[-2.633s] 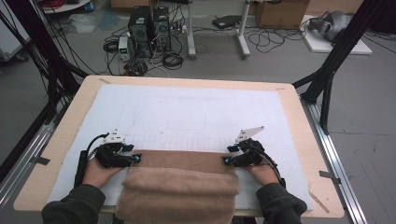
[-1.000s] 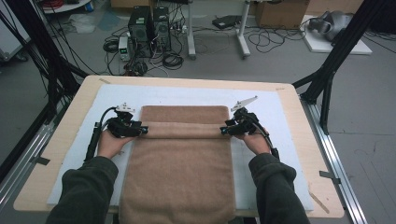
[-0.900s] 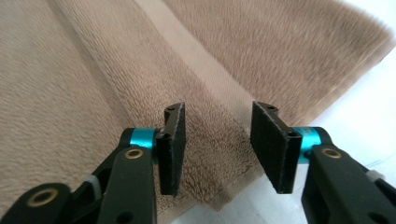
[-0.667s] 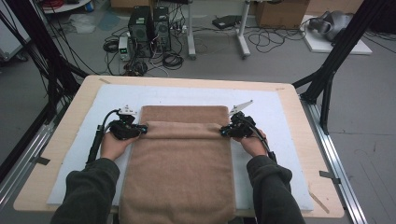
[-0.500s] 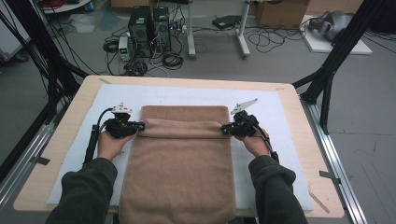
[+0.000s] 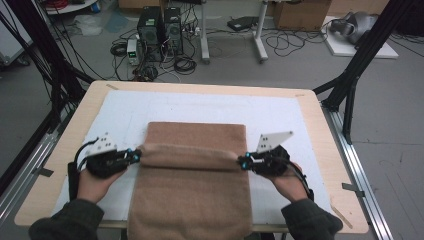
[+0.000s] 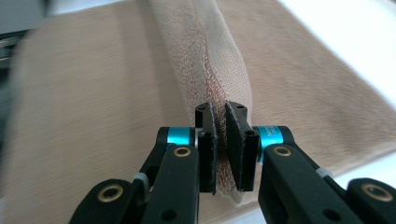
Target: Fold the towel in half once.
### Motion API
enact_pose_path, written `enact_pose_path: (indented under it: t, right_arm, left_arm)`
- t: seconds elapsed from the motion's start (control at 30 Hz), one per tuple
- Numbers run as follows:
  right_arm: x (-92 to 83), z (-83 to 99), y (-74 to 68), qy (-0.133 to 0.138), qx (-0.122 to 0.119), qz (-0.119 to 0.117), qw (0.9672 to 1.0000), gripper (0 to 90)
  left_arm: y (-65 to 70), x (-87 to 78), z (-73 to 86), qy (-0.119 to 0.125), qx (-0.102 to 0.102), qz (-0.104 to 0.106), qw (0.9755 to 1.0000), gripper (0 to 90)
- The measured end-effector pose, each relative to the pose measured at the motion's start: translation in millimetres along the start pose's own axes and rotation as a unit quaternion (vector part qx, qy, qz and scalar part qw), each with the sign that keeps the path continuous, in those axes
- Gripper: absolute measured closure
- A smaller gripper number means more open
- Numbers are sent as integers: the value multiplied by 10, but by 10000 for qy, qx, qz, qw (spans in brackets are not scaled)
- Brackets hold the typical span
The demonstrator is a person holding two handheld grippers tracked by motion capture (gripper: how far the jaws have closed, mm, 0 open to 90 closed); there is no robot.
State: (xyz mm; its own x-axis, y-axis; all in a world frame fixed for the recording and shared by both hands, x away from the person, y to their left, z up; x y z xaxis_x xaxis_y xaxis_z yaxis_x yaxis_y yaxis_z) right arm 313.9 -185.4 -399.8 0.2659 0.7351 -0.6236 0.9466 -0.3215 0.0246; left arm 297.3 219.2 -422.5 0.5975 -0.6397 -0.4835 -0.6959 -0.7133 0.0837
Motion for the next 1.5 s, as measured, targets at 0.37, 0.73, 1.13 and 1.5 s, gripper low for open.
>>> enact_pose_path:
  t: [0.37, 0.73, 1.13, 1.5]
  right_arm:
    - [31, 136, -200, 81, 172, -146, 9997, 524]
    - [382, 250, 595, -229, 708, 340, 9966, 474]
    - [642, 440, 1319, -412, 1560, 1040, 9814, 384]
    - [655, 279, 1360, -329, 1283, 674, 9889, 825]
  left_arm:
    - [229, -181, 80, -31, 284, 65, 9996, 481]
    - [-176, 460, -38, -484, -1, -70, 9988, 478]
    - [-821, 1106, -53, -852, -939, -701, 9894, 466]
    - [-792, 1126, -315, -535, -552, -1012, 9919, 845]
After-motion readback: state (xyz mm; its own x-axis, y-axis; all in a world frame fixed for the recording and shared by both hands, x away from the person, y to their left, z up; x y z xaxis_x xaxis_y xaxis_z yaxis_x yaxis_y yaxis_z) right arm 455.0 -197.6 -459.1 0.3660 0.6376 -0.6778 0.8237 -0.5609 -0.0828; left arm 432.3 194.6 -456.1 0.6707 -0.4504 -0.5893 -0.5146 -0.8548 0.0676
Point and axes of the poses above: each handheld gripper's, and its own axes: x roughly forward along the jaws, z roughly out of its underside, y roughly to its right, the point moved 5 cm from there along x, roughly forward along the jaws, and after that the axes turned 2 degrees about -x, right-handed, at the moved point
